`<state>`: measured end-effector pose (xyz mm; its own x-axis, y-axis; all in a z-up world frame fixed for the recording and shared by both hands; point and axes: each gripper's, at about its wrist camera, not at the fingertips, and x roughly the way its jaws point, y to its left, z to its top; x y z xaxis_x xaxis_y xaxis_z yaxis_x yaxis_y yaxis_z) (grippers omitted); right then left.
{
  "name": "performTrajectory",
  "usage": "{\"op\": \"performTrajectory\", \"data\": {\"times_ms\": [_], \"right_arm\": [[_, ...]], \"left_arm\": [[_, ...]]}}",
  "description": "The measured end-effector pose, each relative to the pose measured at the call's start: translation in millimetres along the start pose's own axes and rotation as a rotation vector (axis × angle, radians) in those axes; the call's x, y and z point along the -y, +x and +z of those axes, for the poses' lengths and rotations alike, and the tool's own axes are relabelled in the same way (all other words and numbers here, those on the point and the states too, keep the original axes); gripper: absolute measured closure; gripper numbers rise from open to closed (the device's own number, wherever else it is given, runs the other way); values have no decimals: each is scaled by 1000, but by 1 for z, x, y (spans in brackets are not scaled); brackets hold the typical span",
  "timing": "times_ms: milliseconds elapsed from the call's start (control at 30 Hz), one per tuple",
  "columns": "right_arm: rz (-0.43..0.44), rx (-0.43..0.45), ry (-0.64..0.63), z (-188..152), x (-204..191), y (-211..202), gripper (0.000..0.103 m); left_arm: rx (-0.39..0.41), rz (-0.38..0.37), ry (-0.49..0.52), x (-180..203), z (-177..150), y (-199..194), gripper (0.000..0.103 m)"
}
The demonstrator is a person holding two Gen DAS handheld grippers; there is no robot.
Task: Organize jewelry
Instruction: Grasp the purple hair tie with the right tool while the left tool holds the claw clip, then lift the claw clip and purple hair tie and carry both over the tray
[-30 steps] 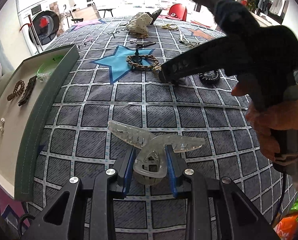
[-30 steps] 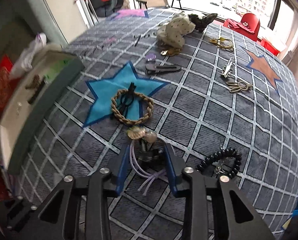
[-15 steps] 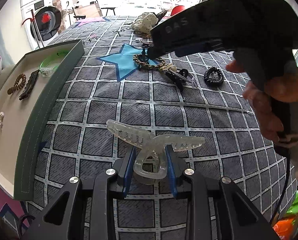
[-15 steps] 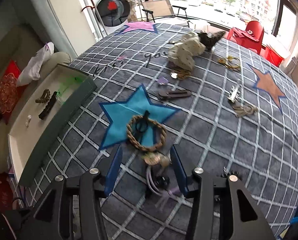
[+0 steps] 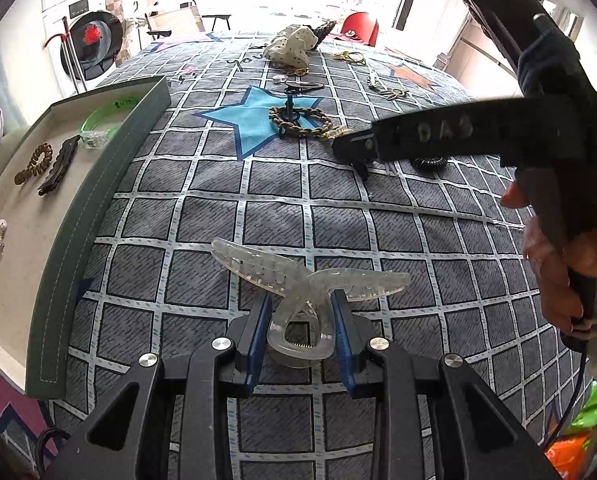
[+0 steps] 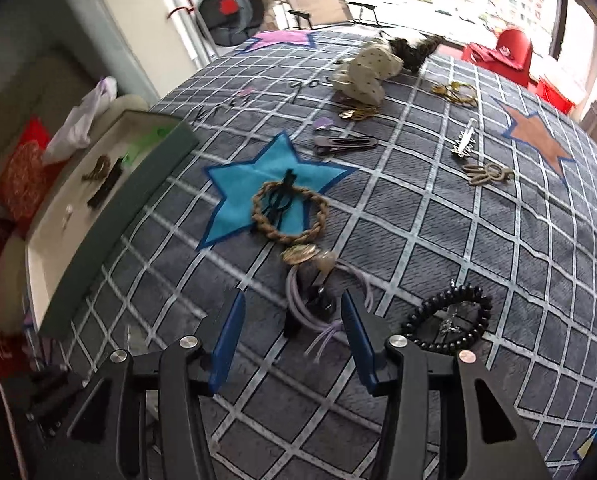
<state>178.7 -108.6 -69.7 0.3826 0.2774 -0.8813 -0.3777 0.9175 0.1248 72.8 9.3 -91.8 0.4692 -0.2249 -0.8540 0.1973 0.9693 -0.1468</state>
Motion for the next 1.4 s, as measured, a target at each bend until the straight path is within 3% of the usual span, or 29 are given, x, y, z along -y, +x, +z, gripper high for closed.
{"op": "performTrajectory", "data": {"times_ms": [133, 233, 433, 500, 567, 600, 1067, 1233, 1333, 1367, 1400], "right_arm": [[-28, 20, -19, 10, -8, 0, 54], [-24, -2, -7, 22, -9, 9, 54], [-96, -36, -27, 33, -10, 24, 61], [-123, -43, -46, 34, -13, 25, 81], [-130, -47, -55, 34, -15, 25, 87], [-141, -46, -55, 33, -16, 24, 100], [5, 77, 170, 20, 23, -30, 101], [1, 23, 138, 12, 19, -21, 100], [43, 1, 217, 10, 30, -12, 100], [65, 2, 258, 10, 36, -11, 95], [96, 4, 305, 9, 43, -10, 79]], "left_arm": [[-1, 1, 0, 0, 1, 0, 71], [-1, 1, -1, 1, 1, 1, 71], [-1, 0, -1, 0, 1, 1, 71], [0, 0, -3, 0, 1, 1, 71], [0, -1, -5, 1, 1, 1, 71], [-1, -2, -6, 1, 1, 1, 71], [22, -8, -27, -5, 4, -9, 71], [29, -3, -24, -6, 3, -13, 71], [31, -3, -19, -5, -1, -20, 71], [30, -4, -17, -5, -1, -21, 71], [29, -4, -16, -5, -1, -21, 71]]}}
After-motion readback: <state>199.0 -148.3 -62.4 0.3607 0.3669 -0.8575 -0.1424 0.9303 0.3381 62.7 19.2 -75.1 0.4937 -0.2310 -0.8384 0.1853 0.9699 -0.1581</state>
